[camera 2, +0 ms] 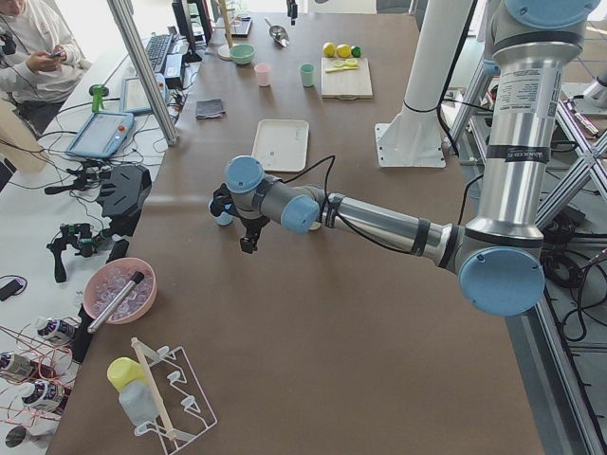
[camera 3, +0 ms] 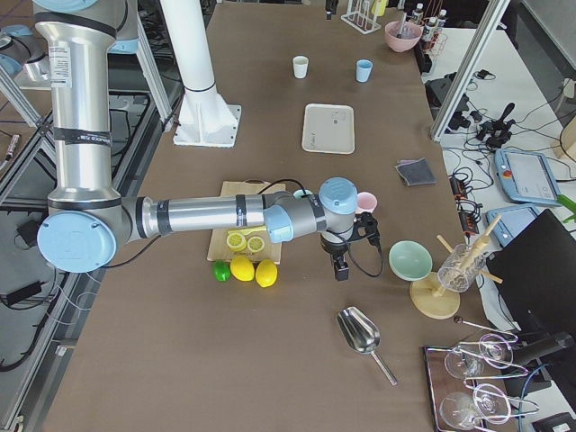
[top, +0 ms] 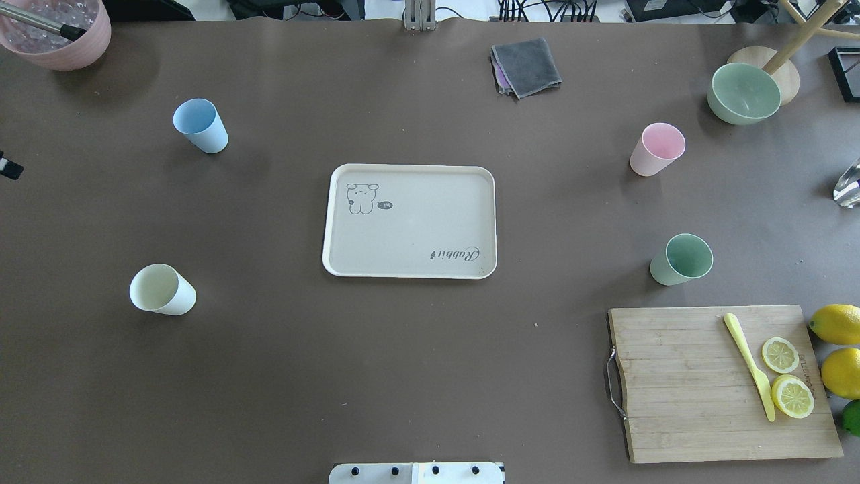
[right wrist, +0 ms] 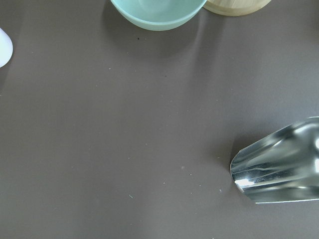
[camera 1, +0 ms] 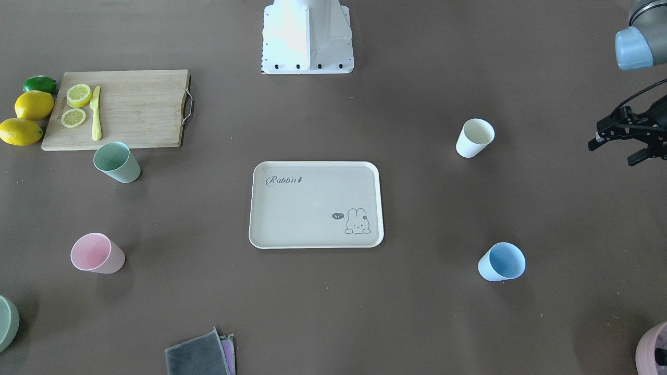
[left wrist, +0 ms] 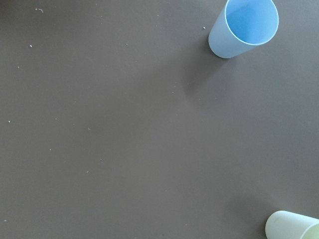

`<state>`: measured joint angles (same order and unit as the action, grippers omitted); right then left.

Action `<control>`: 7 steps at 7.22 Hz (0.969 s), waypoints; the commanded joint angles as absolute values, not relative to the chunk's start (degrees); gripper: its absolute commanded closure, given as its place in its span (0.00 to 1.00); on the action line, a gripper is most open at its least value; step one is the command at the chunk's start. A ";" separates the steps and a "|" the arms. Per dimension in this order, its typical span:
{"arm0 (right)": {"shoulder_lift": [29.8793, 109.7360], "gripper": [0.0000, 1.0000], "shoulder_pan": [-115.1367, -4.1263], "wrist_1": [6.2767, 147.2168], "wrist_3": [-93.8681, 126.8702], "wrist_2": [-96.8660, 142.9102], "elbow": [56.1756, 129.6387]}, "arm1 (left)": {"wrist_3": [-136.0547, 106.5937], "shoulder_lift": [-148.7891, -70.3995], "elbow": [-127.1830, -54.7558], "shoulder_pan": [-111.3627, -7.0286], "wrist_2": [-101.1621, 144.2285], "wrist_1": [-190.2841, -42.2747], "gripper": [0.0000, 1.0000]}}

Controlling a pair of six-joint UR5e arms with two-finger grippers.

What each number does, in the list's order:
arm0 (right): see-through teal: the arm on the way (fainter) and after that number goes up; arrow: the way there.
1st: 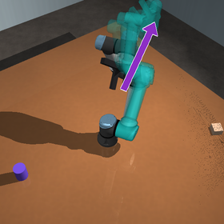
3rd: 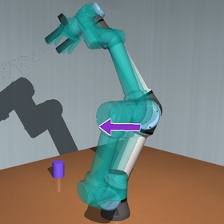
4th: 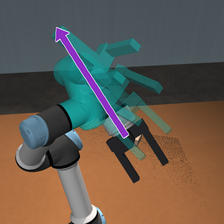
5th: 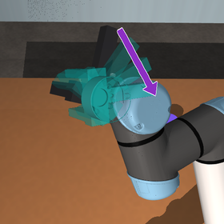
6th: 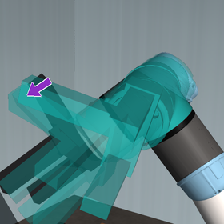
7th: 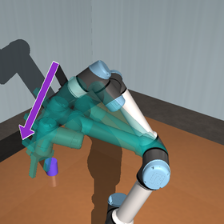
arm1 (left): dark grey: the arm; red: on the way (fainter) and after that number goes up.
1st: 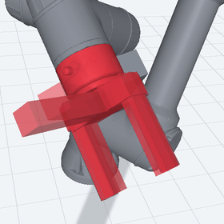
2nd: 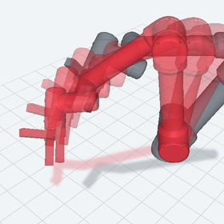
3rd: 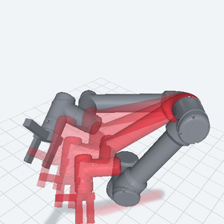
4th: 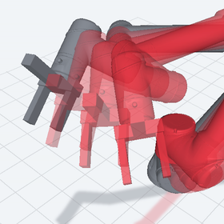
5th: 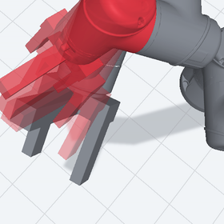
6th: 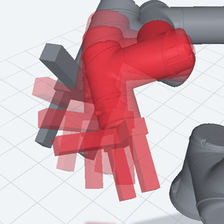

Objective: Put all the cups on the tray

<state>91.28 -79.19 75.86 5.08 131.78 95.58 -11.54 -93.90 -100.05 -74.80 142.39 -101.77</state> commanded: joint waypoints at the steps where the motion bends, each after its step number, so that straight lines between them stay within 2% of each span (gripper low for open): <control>1: 91.58 0.00 -79.19 74.62 5.10 132.88 95.45 | -11.43 -93.69 -100.45 -74.79 141.25 -101.87 0.02; 4: 91.49 0.00 -76.30 68.68 8.23 136.75 95.89 | -11.69 -93.78 -101.34 -74.79 139.22 -101.95 0.02; 7: 91.14 0.00 -66.48 63.29 29.96 136.24 100.43 | -16.95 -94.31 -101.60 -74.53 139.22 -101.95 0.02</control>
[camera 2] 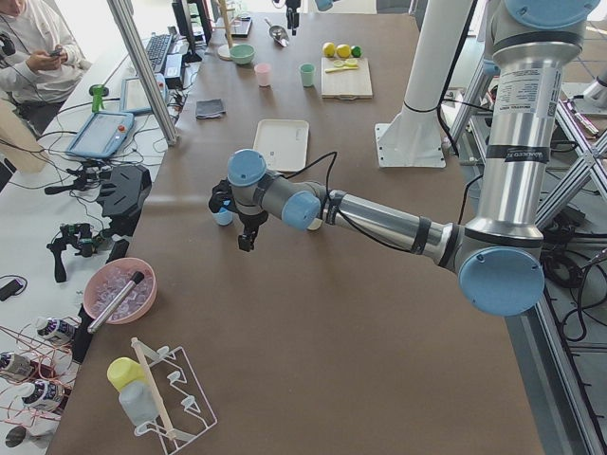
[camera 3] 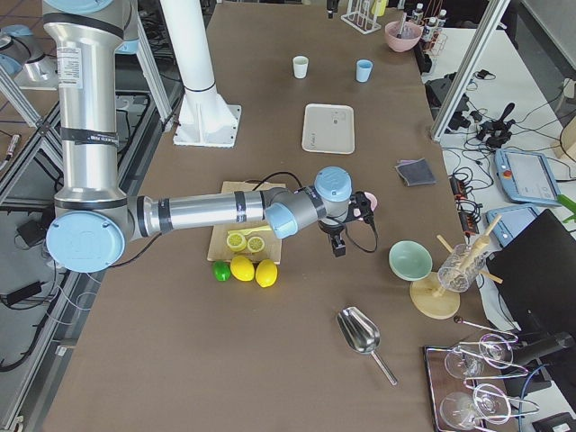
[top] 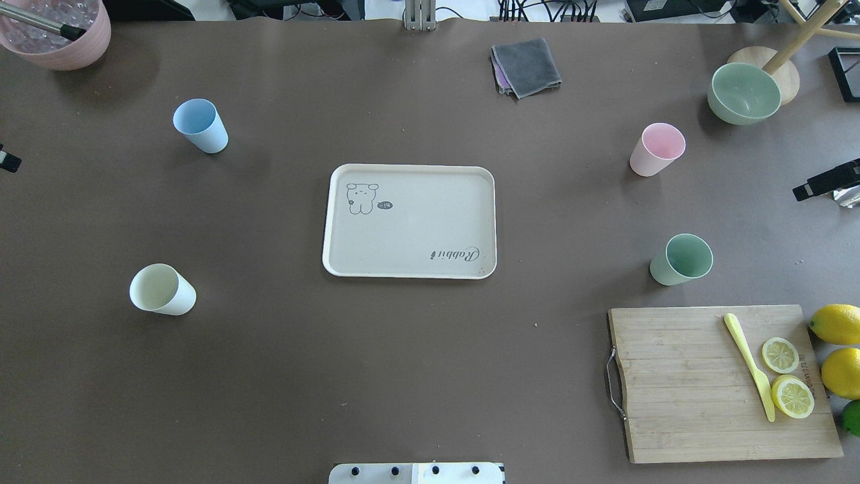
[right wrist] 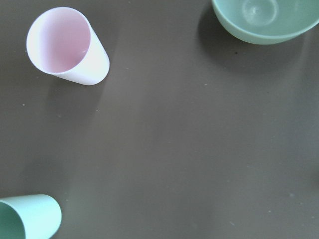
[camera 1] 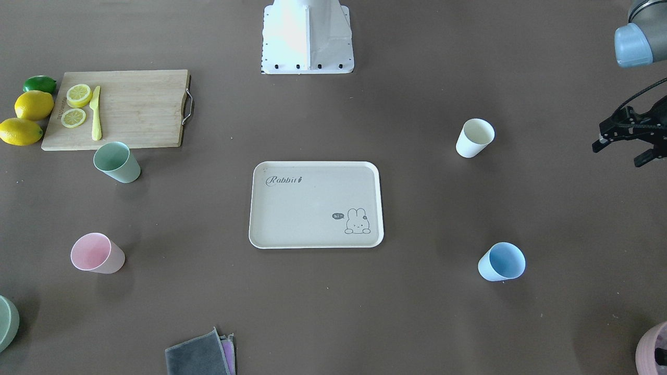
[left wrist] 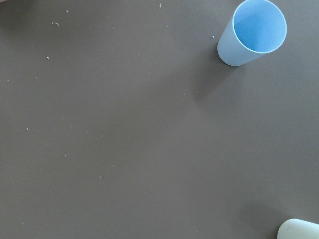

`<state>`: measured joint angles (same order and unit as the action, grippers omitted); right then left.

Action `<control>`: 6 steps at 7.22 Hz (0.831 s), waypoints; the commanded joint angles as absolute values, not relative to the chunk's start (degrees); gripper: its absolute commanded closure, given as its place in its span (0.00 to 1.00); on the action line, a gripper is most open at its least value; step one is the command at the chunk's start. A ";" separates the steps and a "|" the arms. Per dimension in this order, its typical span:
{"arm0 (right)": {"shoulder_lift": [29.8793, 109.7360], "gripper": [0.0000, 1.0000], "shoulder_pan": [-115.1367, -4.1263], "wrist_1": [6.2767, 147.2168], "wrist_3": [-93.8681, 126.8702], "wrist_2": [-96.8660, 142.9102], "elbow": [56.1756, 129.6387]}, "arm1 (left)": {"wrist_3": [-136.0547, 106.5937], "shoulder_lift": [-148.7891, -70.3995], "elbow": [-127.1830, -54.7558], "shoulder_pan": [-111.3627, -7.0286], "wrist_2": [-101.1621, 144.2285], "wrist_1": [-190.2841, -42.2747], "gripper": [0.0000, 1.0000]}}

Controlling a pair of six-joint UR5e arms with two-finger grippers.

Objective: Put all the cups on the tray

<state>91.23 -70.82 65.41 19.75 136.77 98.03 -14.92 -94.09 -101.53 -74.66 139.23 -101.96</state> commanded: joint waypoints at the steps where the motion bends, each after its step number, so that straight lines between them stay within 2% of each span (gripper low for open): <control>1: 90.79 0.00 -62.70 63.02 36.15 134.49 101.76 | -17.14 -94.31 -101.60 -74.44 139.22 -101.95 0.02; 6: 91.05 0.10 -54.85 62.93 37.71 130.87 101.25 | -17.05 -94.31 -101.34 -74.18 139.13 -101.95 0.02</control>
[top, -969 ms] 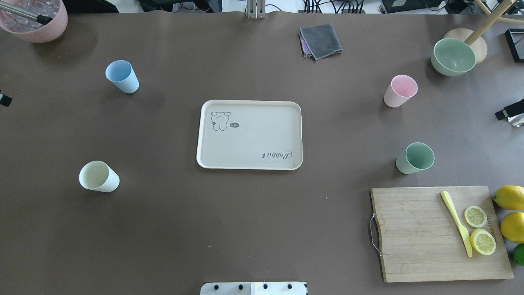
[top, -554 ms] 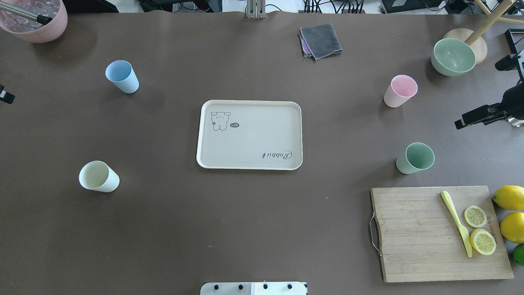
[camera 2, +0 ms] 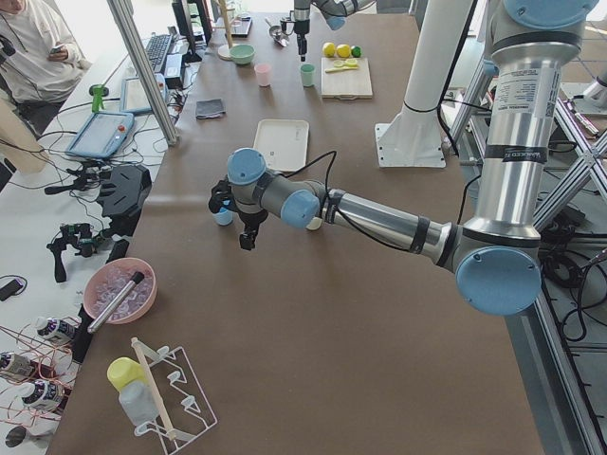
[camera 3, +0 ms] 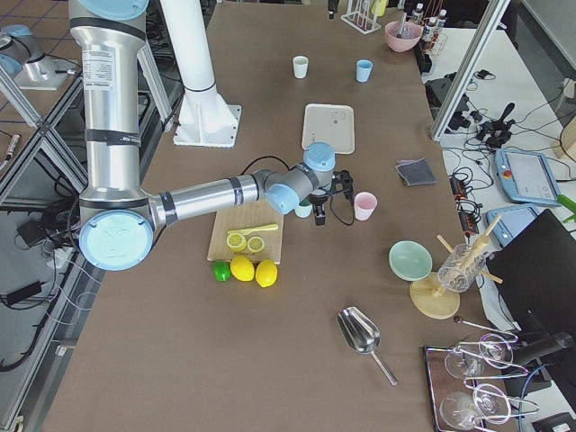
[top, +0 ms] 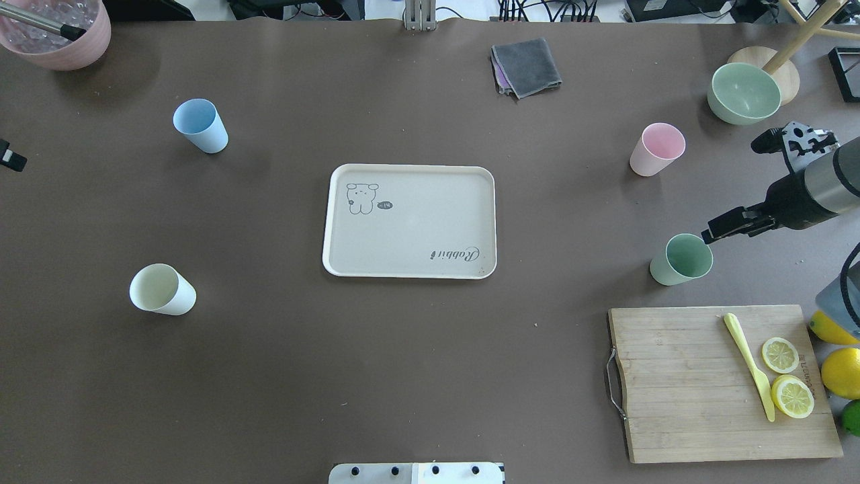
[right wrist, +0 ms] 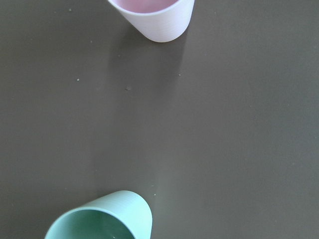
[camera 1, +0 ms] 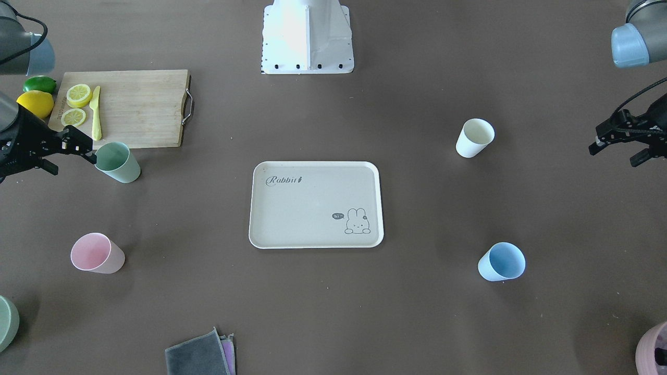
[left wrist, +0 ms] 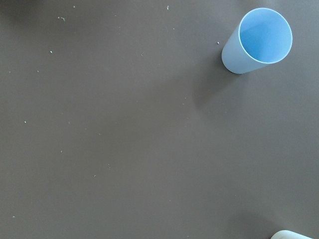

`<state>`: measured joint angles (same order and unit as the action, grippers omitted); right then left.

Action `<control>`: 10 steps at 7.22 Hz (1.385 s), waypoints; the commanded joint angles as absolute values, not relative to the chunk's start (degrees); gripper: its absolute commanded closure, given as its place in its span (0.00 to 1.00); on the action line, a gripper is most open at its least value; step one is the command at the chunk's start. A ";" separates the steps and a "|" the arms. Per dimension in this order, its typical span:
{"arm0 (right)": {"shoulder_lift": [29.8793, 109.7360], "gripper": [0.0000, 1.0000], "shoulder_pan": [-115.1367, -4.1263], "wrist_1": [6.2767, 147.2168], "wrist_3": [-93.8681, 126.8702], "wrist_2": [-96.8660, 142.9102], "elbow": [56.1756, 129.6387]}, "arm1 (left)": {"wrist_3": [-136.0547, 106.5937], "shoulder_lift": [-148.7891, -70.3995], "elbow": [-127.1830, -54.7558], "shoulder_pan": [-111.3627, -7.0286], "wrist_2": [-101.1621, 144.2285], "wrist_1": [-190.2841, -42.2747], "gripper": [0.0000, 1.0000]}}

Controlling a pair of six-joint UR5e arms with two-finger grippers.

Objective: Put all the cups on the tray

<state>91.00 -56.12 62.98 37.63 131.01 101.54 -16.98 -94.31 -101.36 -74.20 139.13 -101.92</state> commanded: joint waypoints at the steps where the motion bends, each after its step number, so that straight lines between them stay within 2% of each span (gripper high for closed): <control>1: 91.05 0.13 -54.32 62.93 37.71 131.04 101.25 | -17.05 -94.31 -101.34 -74.18 139.13 -101.95 0.02; 2: 90.97 0.22 -53.71 62.93 37.71 130.87 100.81 | -17.05 -94.39 -101.25 -74.18 139.04 -101.87 0.02; 3: 90.97 0.41 -53.27 62.93 37.71 130.96 100.55 | -17.49 -94.48 -101.42 -73.66 139.13 -101.87 0.02; 5: 90.79 1.00 -52.13 62.93 37.79 130.96 100.63 | -30.70 -97.55 -102.38 -68.59 136.52 -102.21 0.02; 7: 88.96 1.00 -52.12 63.28 37.88 131.40 101.16 | -41.18 -97.56 -106.68 -60.59 128.96 -103.18 0.03; 10: 76.33 1.00 -51.24 69.58 47.98 131.31 100.46 | -43.24 -95.47 -109.59 -52.15 125.69 -104.14 0.03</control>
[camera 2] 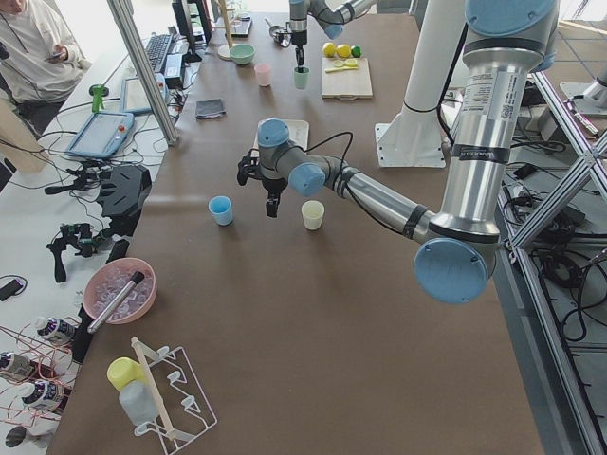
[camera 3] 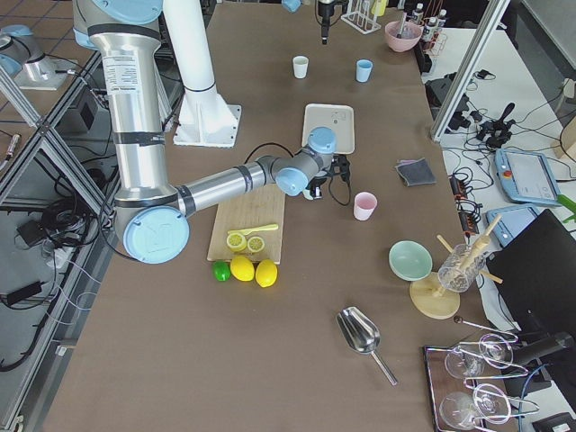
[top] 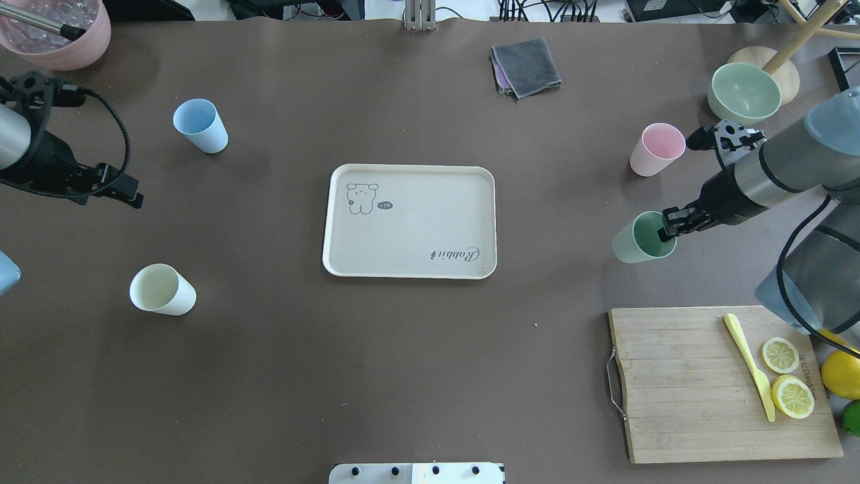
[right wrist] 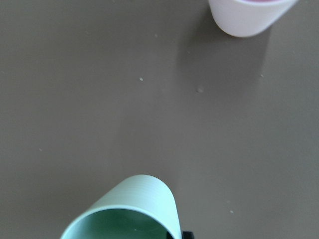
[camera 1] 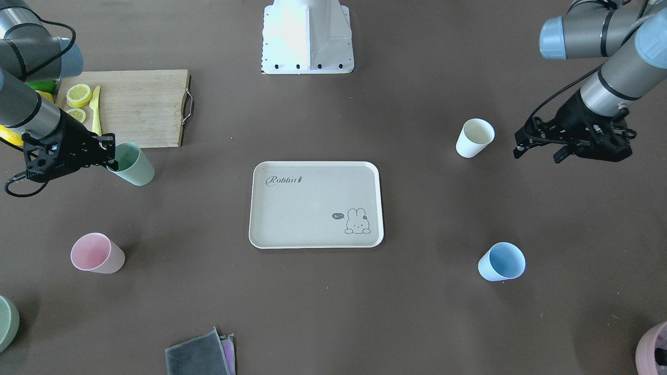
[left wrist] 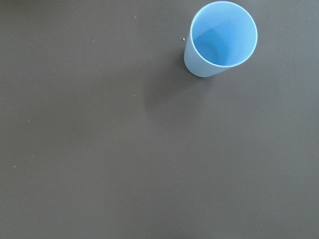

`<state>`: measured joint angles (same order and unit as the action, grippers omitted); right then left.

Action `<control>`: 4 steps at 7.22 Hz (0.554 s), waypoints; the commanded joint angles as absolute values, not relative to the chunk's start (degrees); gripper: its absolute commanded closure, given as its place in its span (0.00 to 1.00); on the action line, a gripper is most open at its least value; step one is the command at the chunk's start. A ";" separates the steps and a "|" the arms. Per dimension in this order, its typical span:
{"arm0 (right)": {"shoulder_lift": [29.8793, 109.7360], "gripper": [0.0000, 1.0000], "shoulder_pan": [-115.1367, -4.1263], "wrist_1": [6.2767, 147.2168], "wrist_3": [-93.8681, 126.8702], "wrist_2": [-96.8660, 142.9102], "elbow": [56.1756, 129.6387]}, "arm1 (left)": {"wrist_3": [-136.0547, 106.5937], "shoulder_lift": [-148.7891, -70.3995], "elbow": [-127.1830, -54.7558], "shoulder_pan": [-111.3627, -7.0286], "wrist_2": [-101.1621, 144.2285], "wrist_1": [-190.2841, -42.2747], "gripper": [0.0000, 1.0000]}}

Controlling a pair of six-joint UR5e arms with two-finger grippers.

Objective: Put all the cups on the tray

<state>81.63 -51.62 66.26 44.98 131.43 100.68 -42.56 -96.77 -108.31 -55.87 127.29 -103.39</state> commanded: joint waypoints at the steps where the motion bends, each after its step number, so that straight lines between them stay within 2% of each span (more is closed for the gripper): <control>1: 72.46 1.00 -50.37 71.70 51.47 130.96 100.37 | -43.07 -92.58 -110.03 -49.68 125.60 -107.72 0.03; 2: 69.46 1.00 -48.71 72.15 54.72 130.17 99.50 | -43.15 -89.24 -109.69 -47.83 124.12 -113.06 0.03; 4: 65.32 1.00 -46.07 72.16 57.99 127.37 97.39 | -44.99 -88.33 -109.34 -44.49 121.47 -115.05 0.07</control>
<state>68.01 -47.72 71.97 55.50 128.92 98.53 -43.90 -89.13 -109.41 -46.48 122.59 -113.64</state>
